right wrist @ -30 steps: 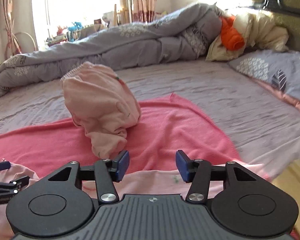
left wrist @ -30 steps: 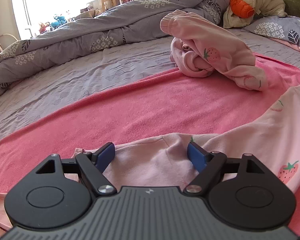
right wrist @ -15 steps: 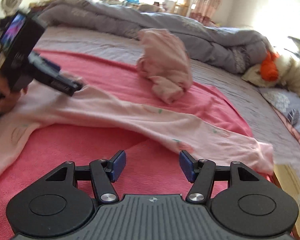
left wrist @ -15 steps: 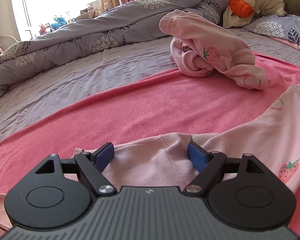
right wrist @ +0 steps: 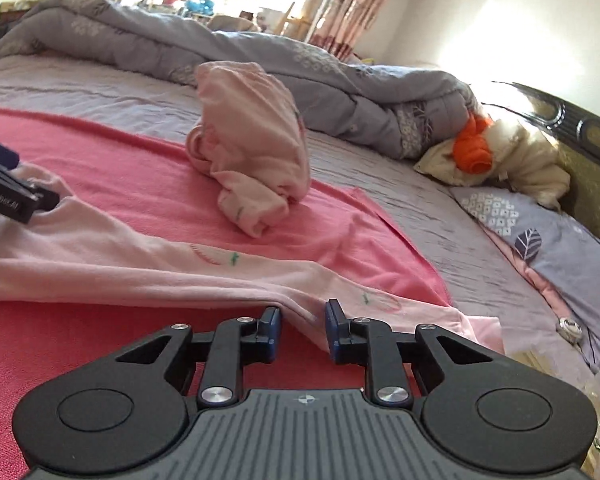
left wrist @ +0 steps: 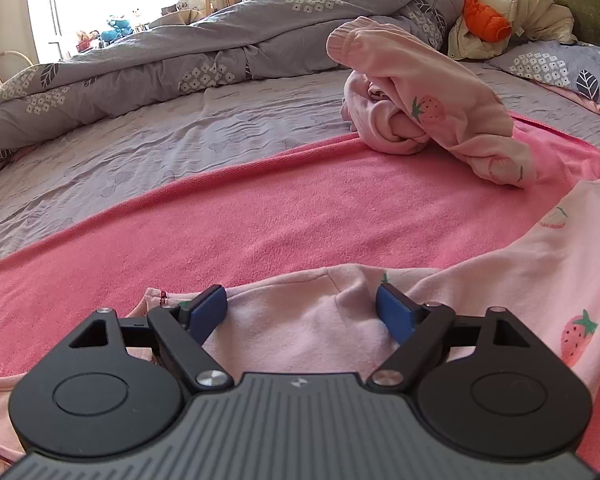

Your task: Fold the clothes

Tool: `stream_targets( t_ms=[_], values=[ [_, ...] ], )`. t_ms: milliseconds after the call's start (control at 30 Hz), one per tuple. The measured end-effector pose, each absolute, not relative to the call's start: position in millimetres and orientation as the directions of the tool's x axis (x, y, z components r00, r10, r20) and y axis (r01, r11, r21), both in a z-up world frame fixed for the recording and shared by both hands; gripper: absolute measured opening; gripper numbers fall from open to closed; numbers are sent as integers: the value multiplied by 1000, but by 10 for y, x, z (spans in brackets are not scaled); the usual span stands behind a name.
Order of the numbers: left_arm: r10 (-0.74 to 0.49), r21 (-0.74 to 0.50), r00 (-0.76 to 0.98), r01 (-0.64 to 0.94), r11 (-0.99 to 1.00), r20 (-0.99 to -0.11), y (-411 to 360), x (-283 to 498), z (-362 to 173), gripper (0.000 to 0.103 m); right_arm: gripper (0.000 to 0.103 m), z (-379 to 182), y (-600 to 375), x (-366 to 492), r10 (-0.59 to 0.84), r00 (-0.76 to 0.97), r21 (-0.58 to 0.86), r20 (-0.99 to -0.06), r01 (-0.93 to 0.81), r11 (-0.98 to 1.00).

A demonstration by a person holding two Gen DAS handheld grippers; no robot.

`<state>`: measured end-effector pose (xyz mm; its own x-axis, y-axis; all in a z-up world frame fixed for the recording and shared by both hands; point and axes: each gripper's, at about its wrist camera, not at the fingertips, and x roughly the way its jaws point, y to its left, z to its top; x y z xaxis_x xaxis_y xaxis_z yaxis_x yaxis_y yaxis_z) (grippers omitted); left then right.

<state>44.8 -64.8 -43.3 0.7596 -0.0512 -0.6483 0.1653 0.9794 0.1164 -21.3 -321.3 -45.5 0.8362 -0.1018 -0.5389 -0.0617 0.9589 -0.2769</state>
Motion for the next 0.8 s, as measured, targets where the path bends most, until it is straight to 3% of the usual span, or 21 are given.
stream_targets(
  t_ms=[33,233,333,533,600,633,800],
  values=[
    [-51,117,760,165,979,-648,-648,448,-434,85,38,-419,-3286,-226,-98,833,-244,-544,-45,969],
    [-48,121,760,164,979,-648,-651,446,-436,85,39,-435,-3146,-527,-67,850,-318,-523,-121,940],
    [-47,122,760,164,979,-648,-653,446,-436,85,48,-447,-3063,-683,-50,858,-360,-512,-161,919],
    [-48,120,759,165,979,-649,-650,449,-437,85,51,-690,-2484,-654,8,865,-614,-501,-363,701],
    [-49,119,759,165,979,-649,-647,450,-437,85,39,-833,-2378,-579,-27,878,-710,-478,-368,601],
    [-50,117,758,165,979,-650,-643,451,-437,85,11,-884,-2361,-554,-46,880,-737,-473,-367,567],
    [-51,117,758,166,979,-650,-650,454,-438,85,7,-996,-2475,-536,-92,887,-802,-452,-359,477]
  ],
)
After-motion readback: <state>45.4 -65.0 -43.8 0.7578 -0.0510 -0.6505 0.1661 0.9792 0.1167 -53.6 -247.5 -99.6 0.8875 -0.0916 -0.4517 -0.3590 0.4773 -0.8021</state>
